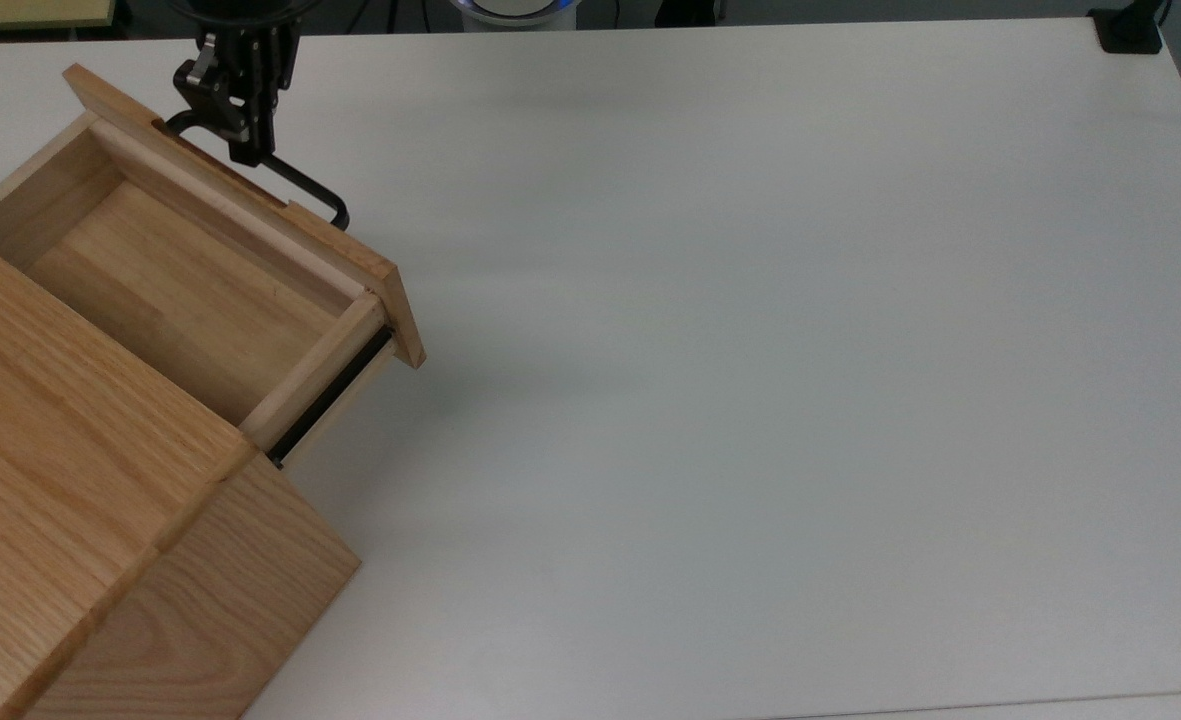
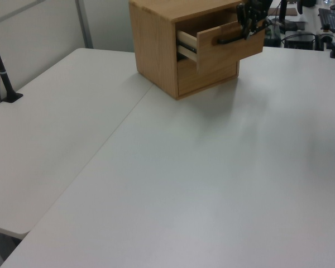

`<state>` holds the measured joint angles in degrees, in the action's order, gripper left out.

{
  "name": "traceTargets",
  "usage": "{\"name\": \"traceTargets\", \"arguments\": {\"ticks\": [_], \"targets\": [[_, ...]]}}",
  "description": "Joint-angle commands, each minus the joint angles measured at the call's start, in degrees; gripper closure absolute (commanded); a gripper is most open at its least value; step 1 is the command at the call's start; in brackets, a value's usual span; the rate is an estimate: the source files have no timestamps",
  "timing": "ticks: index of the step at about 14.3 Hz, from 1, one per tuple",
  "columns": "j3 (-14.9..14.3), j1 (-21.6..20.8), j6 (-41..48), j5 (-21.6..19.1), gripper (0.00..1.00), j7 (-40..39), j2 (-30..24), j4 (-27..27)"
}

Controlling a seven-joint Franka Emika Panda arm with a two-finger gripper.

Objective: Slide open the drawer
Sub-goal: 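Pull the handle straight out, sliding the upper drawer open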

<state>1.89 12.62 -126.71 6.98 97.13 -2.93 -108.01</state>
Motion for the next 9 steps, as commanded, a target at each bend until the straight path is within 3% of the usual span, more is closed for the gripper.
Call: {"name": "traceTargets", "arguments": {"ticks": [1,9], "targets": [[1.1,-2.2,2.9,1.0,0.97,-2.2,-5.0,-1.8],[1.2,-4.5,10.5,1.0,0.95,-2.7,-6.5,-2.6]]}}
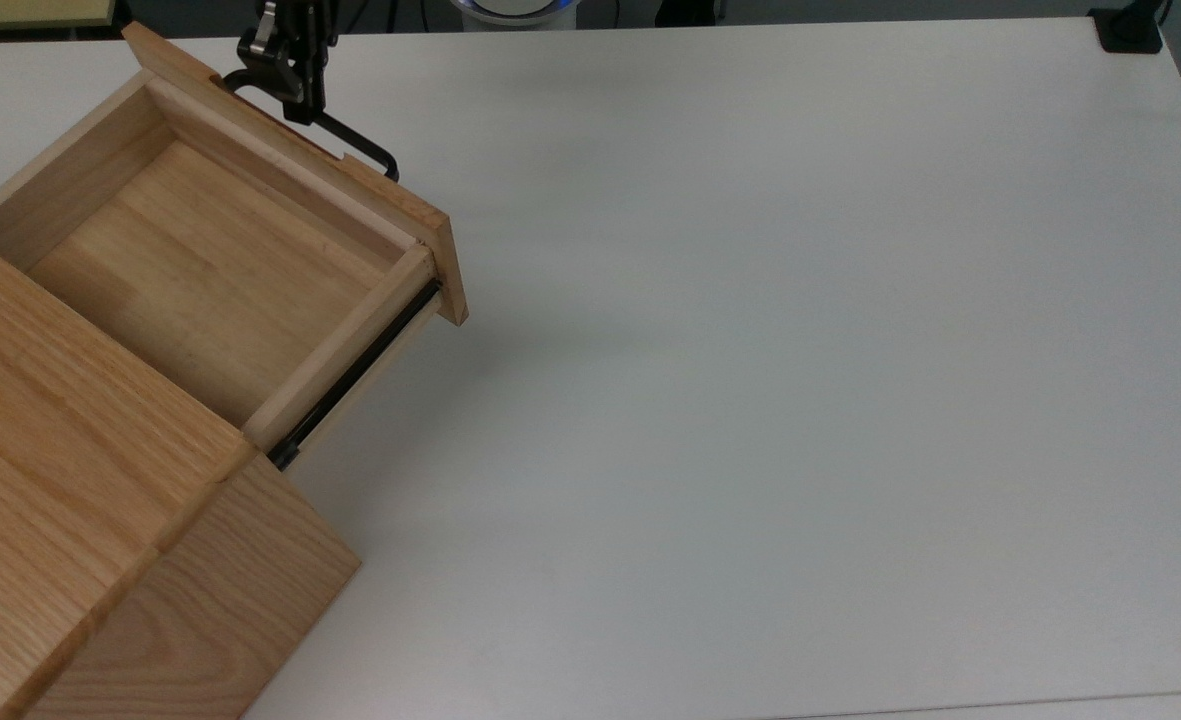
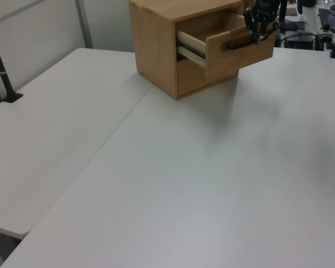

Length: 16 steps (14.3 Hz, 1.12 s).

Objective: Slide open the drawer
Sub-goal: 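Pull the handle straight out, sliding the upper drawer open, then open the gripper and lift it off the handle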

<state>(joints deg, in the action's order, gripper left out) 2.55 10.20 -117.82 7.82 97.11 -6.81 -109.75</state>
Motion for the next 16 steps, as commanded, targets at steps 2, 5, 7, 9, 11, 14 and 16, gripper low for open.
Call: {"name": "traceTargets", "arguments": {"ticks": [2,5,7,9,11,14,16], "targets": [[0.5,-2.2,3.0,0.2,0.93,-2.8,-2.7,-0.7],[0.5,-2.2,3.8,0.2,0.46,-3.1,-2.7,-0.2],[0.5,-2.2,4.6,0.2,0.39,-3.1,-3.0,0.9],[0.5,-2.2,4.8,0.2,0.29,-3.3,-3.3,1.6],[0.4,-2.1,4.8,0.2,0.16,-3.8,-3.9,2.5],[0.5,-2.2,7.9,-0.5,0.00,-10.6,-4.0,6.0],[0.5,-4.0,11.0,-1.3,0.00,-19.2,-3.6,8.5]]}}
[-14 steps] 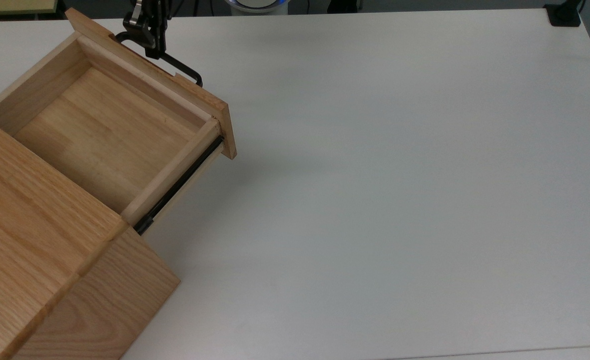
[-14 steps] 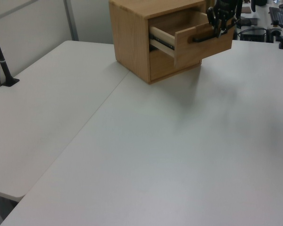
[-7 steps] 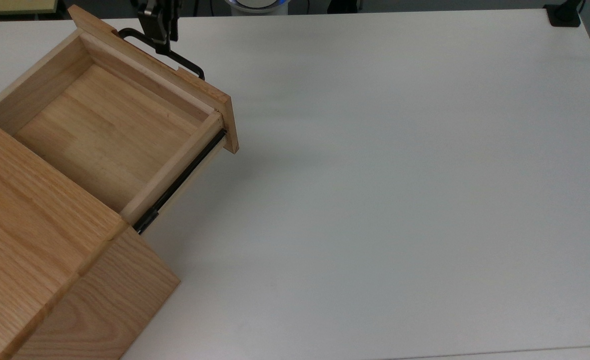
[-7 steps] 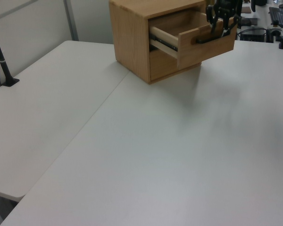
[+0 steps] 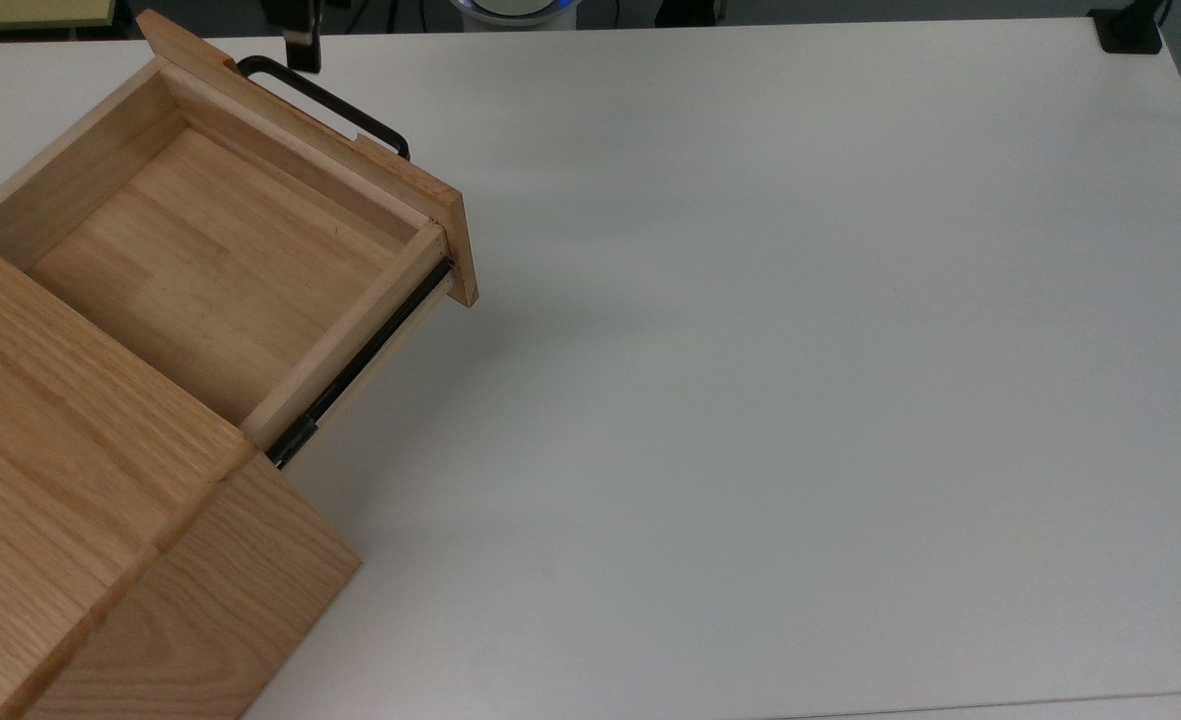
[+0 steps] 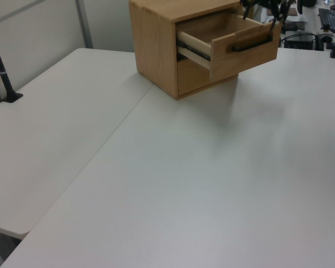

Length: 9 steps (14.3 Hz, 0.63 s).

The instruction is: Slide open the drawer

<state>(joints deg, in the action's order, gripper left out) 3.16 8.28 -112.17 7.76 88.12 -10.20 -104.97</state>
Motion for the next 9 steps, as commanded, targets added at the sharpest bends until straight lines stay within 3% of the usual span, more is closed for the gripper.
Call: {"name": "traceTargets", "arguments": {"ticks": [1,6,9], "targets": [[-0.1,-2.8,6.3,-1.6,0.00,-14.9,-0.3,4.2],[-0.1,-8.4,8.7,-1.4,0.00,-30.6,3.8,7.4],[-0.2,-11.0,9.6,-1.6,0.00,-45.4,5.8,8.2]]}}
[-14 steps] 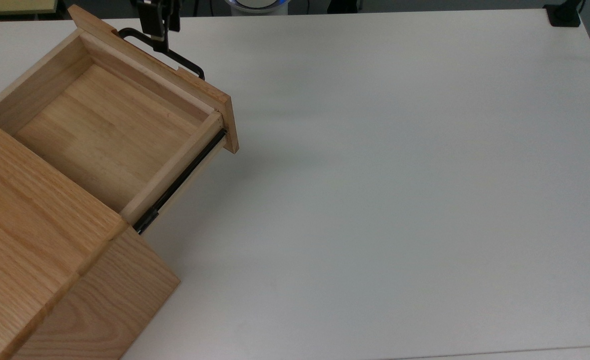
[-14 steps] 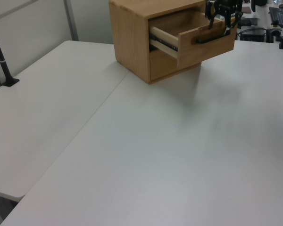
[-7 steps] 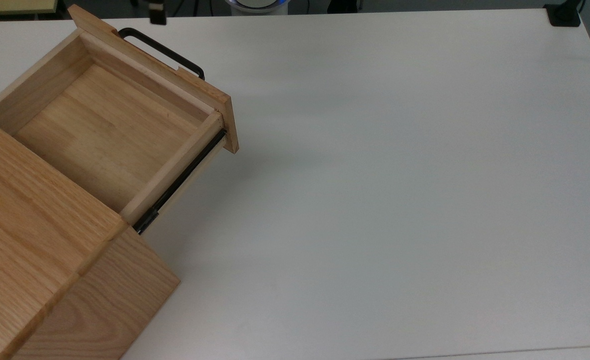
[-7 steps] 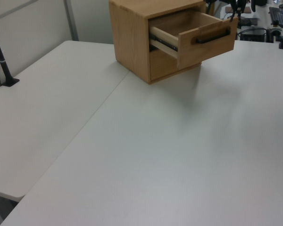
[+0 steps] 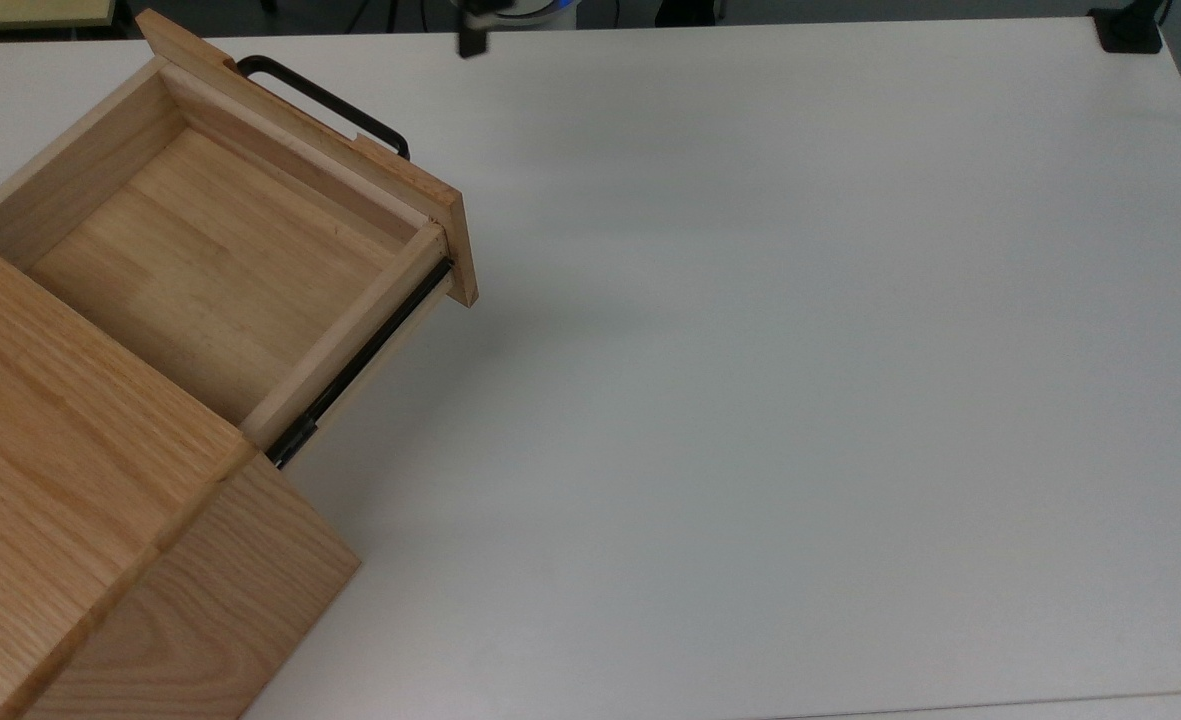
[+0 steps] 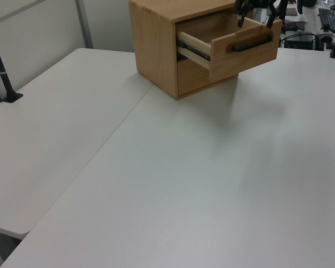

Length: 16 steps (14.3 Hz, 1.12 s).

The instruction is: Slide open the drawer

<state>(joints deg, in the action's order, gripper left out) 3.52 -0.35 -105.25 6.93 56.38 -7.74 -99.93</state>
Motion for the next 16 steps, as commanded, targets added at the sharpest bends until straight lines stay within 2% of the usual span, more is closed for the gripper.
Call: {"name": "traceTargets", "arguments": {"ticks": [1,2,3,5,8,13,16], "targets": [[-0.6,-2.7,3.6,-0.8,0.00,-18.0,3.9,3.2],[-0.6,-2.8,4.1,-0.8,0.00,-22.1,4.0,3.2],[-0.8,-3.0,4.2,-0.7,0.00,-29.6,4.2,3.3],[-1.7,-4.3,4.6,-0.8,0.00,-36.9,4.6,3.6],[-6.0,-8.5,5.1,-0.8,0.00,-37.8,6.1,5.4],[-6.8,-9.1,7.2,-0.9,0.00,-44.1,7.0,5.8],[-6.8,-8.9,12.9,-3.0,0.00,-48.9,7.5,8.2]]}}
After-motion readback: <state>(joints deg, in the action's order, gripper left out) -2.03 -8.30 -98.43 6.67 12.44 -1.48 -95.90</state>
